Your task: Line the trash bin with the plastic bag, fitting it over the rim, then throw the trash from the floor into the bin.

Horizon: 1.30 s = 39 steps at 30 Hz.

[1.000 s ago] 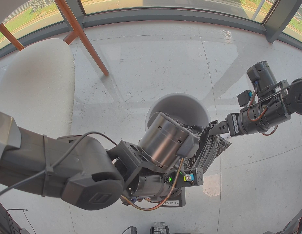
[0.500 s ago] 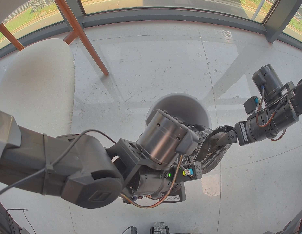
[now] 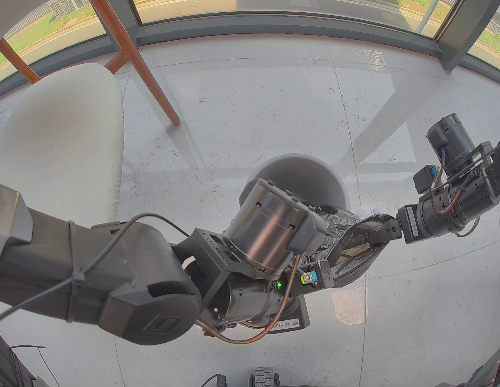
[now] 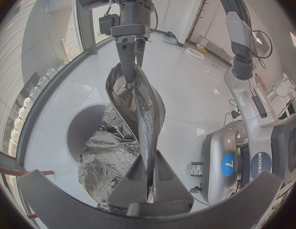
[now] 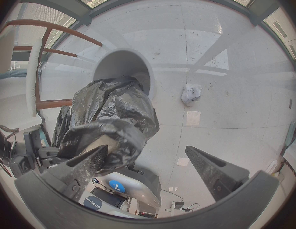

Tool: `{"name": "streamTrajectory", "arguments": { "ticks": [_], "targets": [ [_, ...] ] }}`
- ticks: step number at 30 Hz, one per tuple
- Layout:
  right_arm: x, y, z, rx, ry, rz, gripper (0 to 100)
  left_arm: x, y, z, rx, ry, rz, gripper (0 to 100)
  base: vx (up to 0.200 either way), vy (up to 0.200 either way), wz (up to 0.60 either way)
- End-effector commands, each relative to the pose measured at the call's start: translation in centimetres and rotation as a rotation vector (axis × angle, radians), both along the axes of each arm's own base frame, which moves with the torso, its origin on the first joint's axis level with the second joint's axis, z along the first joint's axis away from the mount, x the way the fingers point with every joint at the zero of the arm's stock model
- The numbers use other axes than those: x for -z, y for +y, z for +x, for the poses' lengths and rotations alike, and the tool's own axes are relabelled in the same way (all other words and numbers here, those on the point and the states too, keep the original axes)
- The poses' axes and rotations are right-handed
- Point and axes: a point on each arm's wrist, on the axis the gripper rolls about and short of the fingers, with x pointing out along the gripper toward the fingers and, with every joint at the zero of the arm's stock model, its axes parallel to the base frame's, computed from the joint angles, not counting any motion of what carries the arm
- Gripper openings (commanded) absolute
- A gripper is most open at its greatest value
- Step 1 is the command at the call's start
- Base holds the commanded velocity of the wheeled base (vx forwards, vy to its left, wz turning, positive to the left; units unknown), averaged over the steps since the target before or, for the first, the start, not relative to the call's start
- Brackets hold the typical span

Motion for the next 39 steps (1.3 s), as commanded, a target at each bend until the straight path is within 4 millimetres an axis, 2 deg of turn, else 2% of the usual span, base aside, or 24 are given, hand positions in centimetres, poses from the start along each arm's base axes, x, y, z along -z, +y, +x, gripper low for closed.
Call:
{"name": "streamTrajectory", "arguments": {
  "ticks": [1,4,9,10,20,25,33,36,39],
  "targets": [
    [0.4,-0.1,1.1,0.022,-0.014,0.007,100,-0.1,0.0,-0.1,-0.010,0.007,-0.009,0,0.000,0.000,0.00],
    [0.8,0.2,1.9,0.021,-0.049,0.021,100,-0.1,0.0,-0.1,-0.012,0.009,-0.011,0,0.000,0.000,0.00],
    [1.1,0.7,2.1,0.005,-0.043,0.018,100,-0.1,-0.1,0.0,-0.014,0.007,-0.018,0,0.000,0.000,0.00],
    [1.2,0.9,2.2,0.004,-0.041,0.019,0,-0.1,0.0,0.0,-0.020,0.004,-0.019,0,0.000,0.000,0.00],
    [1.2,1.2,1.9,-0.013,-0.040,0.018,0,-0.2,-0.2,0.2,-0.080,0.019,-0.056,0,0.000,0.000,0.00],
    [-0.1,2.5,2.1,-0.041,-0.092,0.037,0,-0.6,0.1,1.0,-0.112,0.000,-0.071,0,0.000,0.000,0.00],
    [-2.9,3.2,3.4,-0.031,-0.196,0.089,0,-1.9,-0.2,1.5,-0.185,0.004,-0.145,0,0.000,0.000,0.00],
    [-3.7,3.5,4.1,-0.032,-0.243,0.112,0,-2.6,0.7,3.2,-0.241,-0.024,-0.162,0,0.000,0.000,0.00],
    [-3.9,4.0,5.2,-0.032,-0.294,0.134,0,-3.5,0.9,4.1,-0.265,-0.045,-0.183,0,0.000,0.000,0.00]
  ]
}}
